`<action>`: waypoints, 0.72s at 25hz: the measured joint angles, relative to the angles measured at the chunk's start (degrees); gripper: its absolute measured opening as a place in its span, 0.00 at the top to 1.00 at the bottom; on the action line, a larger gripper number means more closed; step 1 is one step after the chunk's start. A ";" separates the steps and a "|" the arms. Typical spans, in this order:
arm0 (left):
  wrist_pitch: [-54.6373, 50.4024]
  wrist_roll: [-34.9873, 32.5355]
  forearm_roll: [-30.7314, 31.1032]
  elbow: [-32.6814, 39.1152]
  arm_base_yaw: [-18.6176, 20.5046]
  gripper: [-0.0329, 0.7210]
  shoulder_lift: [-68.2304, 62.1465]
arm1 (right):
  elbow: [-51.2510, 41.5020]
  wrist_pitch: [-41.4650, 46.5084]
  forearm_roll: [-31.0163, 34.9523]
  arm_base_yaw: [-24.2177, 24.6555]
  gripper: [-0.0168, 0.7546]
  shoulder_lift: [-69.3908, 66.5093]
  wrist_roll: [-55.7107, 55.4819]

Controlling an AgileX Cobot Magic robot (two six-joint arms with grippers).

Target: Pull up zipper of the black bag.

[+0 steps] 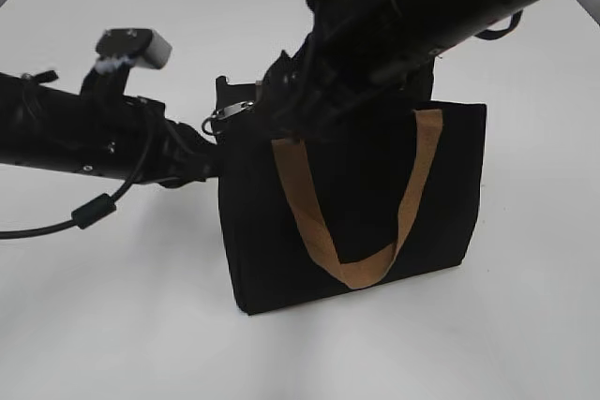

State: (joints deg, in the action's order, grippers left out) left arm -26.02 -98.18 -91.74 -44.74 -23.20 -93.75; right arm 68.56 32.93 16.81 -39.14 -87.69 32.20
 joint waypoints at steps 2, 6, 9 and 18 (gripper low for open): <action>2.43 0.06 0.58 0.25 -0.02 0.95 2.89 | 0.75 0.16 0.01 -0.46 0.23 -1.46 0.32; 4.42 3.66 6.29 1.17 -0.02 0.95 7.45 | 1.31 -0.10 0.01 -0.45 0.24 -2.54 0.61; 4.47 8.78 12.39 1.49 -0.02 0.95 9.86 | 1.31 -0.10 0.40 -0.45 0.29 -2.59 1.28; 2.49 13.80 17.52 1.50 -0.02 0.95 16.14 | 1.35 -0.08 4.24 -0.45 0.43 -5.27 5.61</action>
State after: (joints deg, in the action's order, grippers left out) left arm -23.54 -84.38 -74.22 -43.24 -23.22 -77.61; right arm 69.90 32.85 21.05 -39.59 -92.97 37.81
